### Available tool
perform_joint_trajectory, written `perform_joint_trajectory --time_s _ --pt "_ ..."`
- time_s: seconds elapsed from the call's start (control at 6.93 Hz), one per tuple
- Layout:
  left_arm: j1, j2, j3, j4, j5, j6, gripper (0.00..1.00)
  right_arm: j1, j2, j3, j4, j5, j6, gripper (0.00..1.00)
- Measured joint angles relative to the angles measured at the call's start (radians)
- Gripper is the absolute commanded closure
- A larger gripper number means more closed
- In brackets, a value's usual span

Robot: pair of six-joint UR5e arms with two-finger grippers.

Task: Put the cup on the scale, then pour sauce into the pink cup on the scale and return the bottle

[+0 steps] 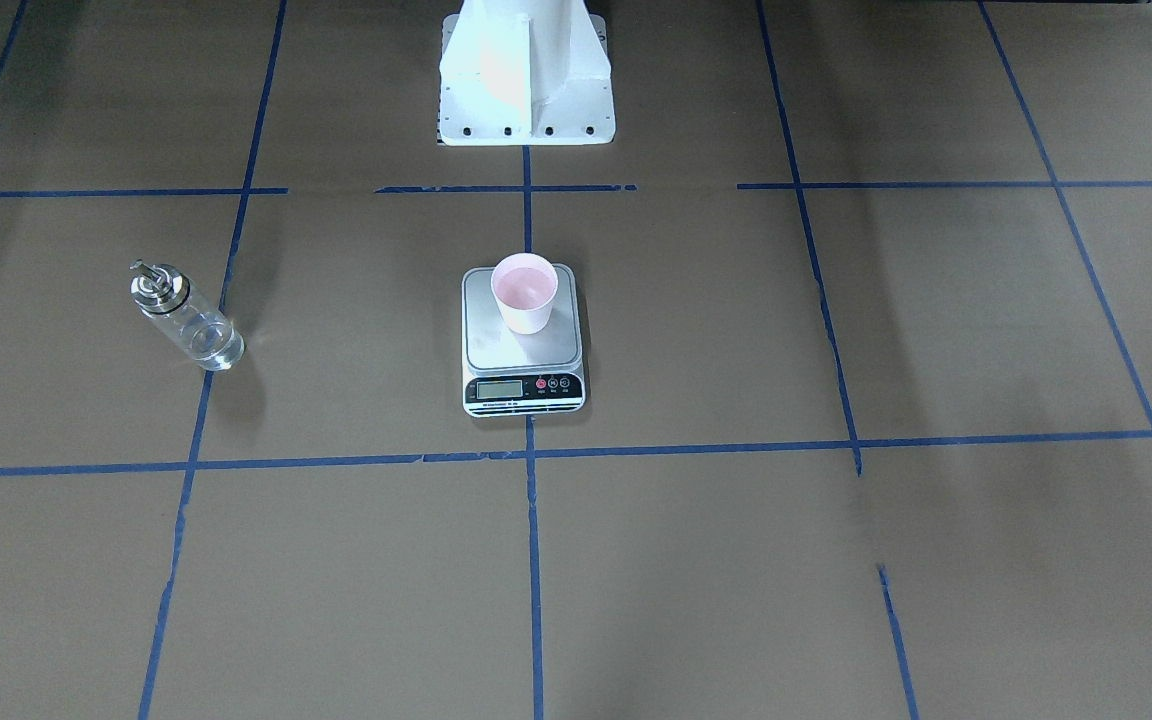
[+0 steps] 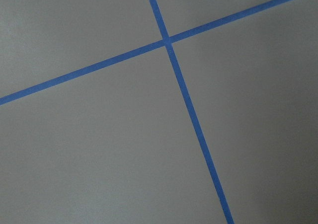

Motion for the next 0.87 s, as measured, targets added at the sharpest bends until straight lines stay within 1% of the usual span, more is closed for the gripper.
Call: perform_joint_trajectory --time_s 0.29,0.58,0.87 --pt "0.000 0.005 -0.001 -0.030 -0.004 -0.078 0.00 0.000 0.005 0.001 0.001 -0.001 0.024 0.00" --pt "-0.001 0.013 0.001 -0.133 -0.006 -0.211 0.00 0.000 0.006 0.005 0.002 -0.002 0.030 0.00" --pt "-0.001 0.015 0.004 -0.191 -0.005 -0.258 0.00 0.000 0.008 0.013 0.002 -0.005 0.040 0.00"
